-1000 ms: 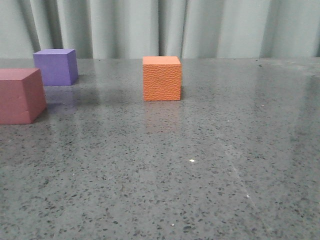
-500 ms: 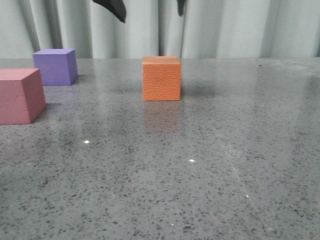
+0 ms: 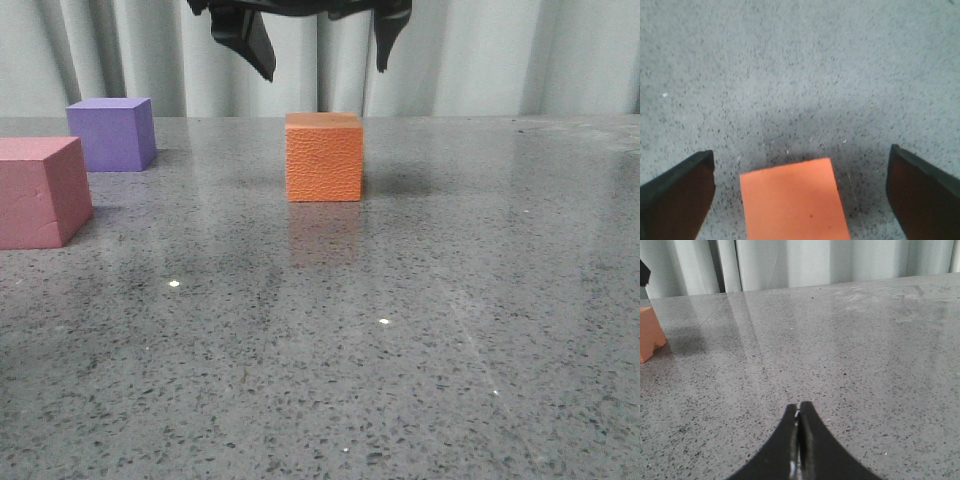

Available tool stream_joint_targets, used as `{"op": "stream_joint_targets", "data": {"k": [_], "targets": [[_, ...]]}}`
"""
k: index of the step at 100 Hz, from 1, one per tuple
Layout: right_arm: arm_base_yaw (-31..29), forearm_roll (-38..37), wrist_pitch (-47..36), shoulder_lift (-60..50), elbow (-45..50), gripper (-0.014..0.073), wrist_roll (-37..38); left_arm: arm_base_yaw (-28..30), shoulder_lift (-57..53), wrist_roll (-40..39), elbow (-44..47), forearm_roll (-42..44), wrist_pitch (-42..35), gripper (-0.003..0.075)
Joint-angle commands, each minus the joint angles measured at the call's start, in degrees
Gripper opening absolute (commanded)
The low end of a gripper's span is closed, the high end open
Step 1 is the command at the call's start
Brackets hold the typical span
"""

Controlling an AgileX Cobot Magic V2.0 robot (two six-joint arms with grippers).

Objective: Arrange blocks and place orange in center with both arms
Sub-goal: 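Lower the open left gripper around the orange cube at center, then close the left gripper on the orange cube and lift it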

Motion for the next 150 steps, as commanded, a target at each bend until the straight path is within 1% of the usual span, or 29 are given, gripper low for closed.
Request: {"op": "stream_joint_targets", "data": {"k": [1,8,21,70,78,85,89,94,104,109,118,125,142,150], "targets": [[-0.3,0.1,-4.9,-1.4,-0.8,-0.0067,-0.4,-0.2,-2.2,-0.5,-1.8,0.2,-0.4,0.0652],[-0.3,0.1,-4.9,-1.4,-0.8,-0.0067,-0.4,-0.2,-1.6,-0.5,-1.8,0.2,0.2,0.0652],[-0.3,0.1,-4.9,-1.4,-0.8,-0.0067,-0.4,-0.2,-0.9,-3.6,-1.8,1.5,1.4,0.0652],[-0.3,0.1,-4.9,-1.4,-0.8,-0.0067,-0.4,-0.2,2.7,-3.6,-1.8,-0.7,2.2,0.0652],[-0.3,0.1,-4.9,-1.4,-0.8,-0.0067,-0.4,-0.2,2.8,-3.6,-1.8,-0.7,2.3,0.0640],[-0.3,0.1,-4.9,-1.4,-0.8,-0.0067,-0.4,-0.2,2.8,-3.6,-1.8,-0.7,2.4,0.0603],[-0.3,0.1,-4.9,-1.4,-0.8,-0.0067,-0.4,-0.2,2.8,-3.6,-1.8,-0.7,2.5,0.0561],[-0.3,0.1,-4.9,-1.4,-0.8,-0.0067,-0.4,-0.2,2.8,-3.5,-1.8,-0.7,2.7,0.0496],[-0.3,0.1,-4.9,-1.4,-0.8,-0.0067,-0.4,-0.2,2.8,-2.9,-1.8,-0.7,2.8,0.0331],[-0.3,0.1,-4.9,-1.4,-0.8,-0.0067,-0.4,-0.2,2.8,-2.1,-1.8,-0.6,2.6,0.0263],[-0.3,0.1,-4.9,-1.4,-0.8,-0.0067,-0.4,-0.2,2.6,-0.3,-1.9,-0.5,2.5,0.0173],[-0.3,0.1,-4.9,-1.4,-0.8,-0.0067,-0.4,-0.2,1.8,0.1,-1.9,0.0,2.4,0.0148],[-0.3,0.1,-4.9,-1.4,-0.8,-0.0067,-0.4,-0.2,-1.5,2.7,-1.9,1.2,2.4,0.0148],[-0.3,0.1,-4.9,-1.4,-0.8,-0.0067,-0.4,-0.2,-3.2,3.0,-1.8,3.9,3.0,0.0148]]}}
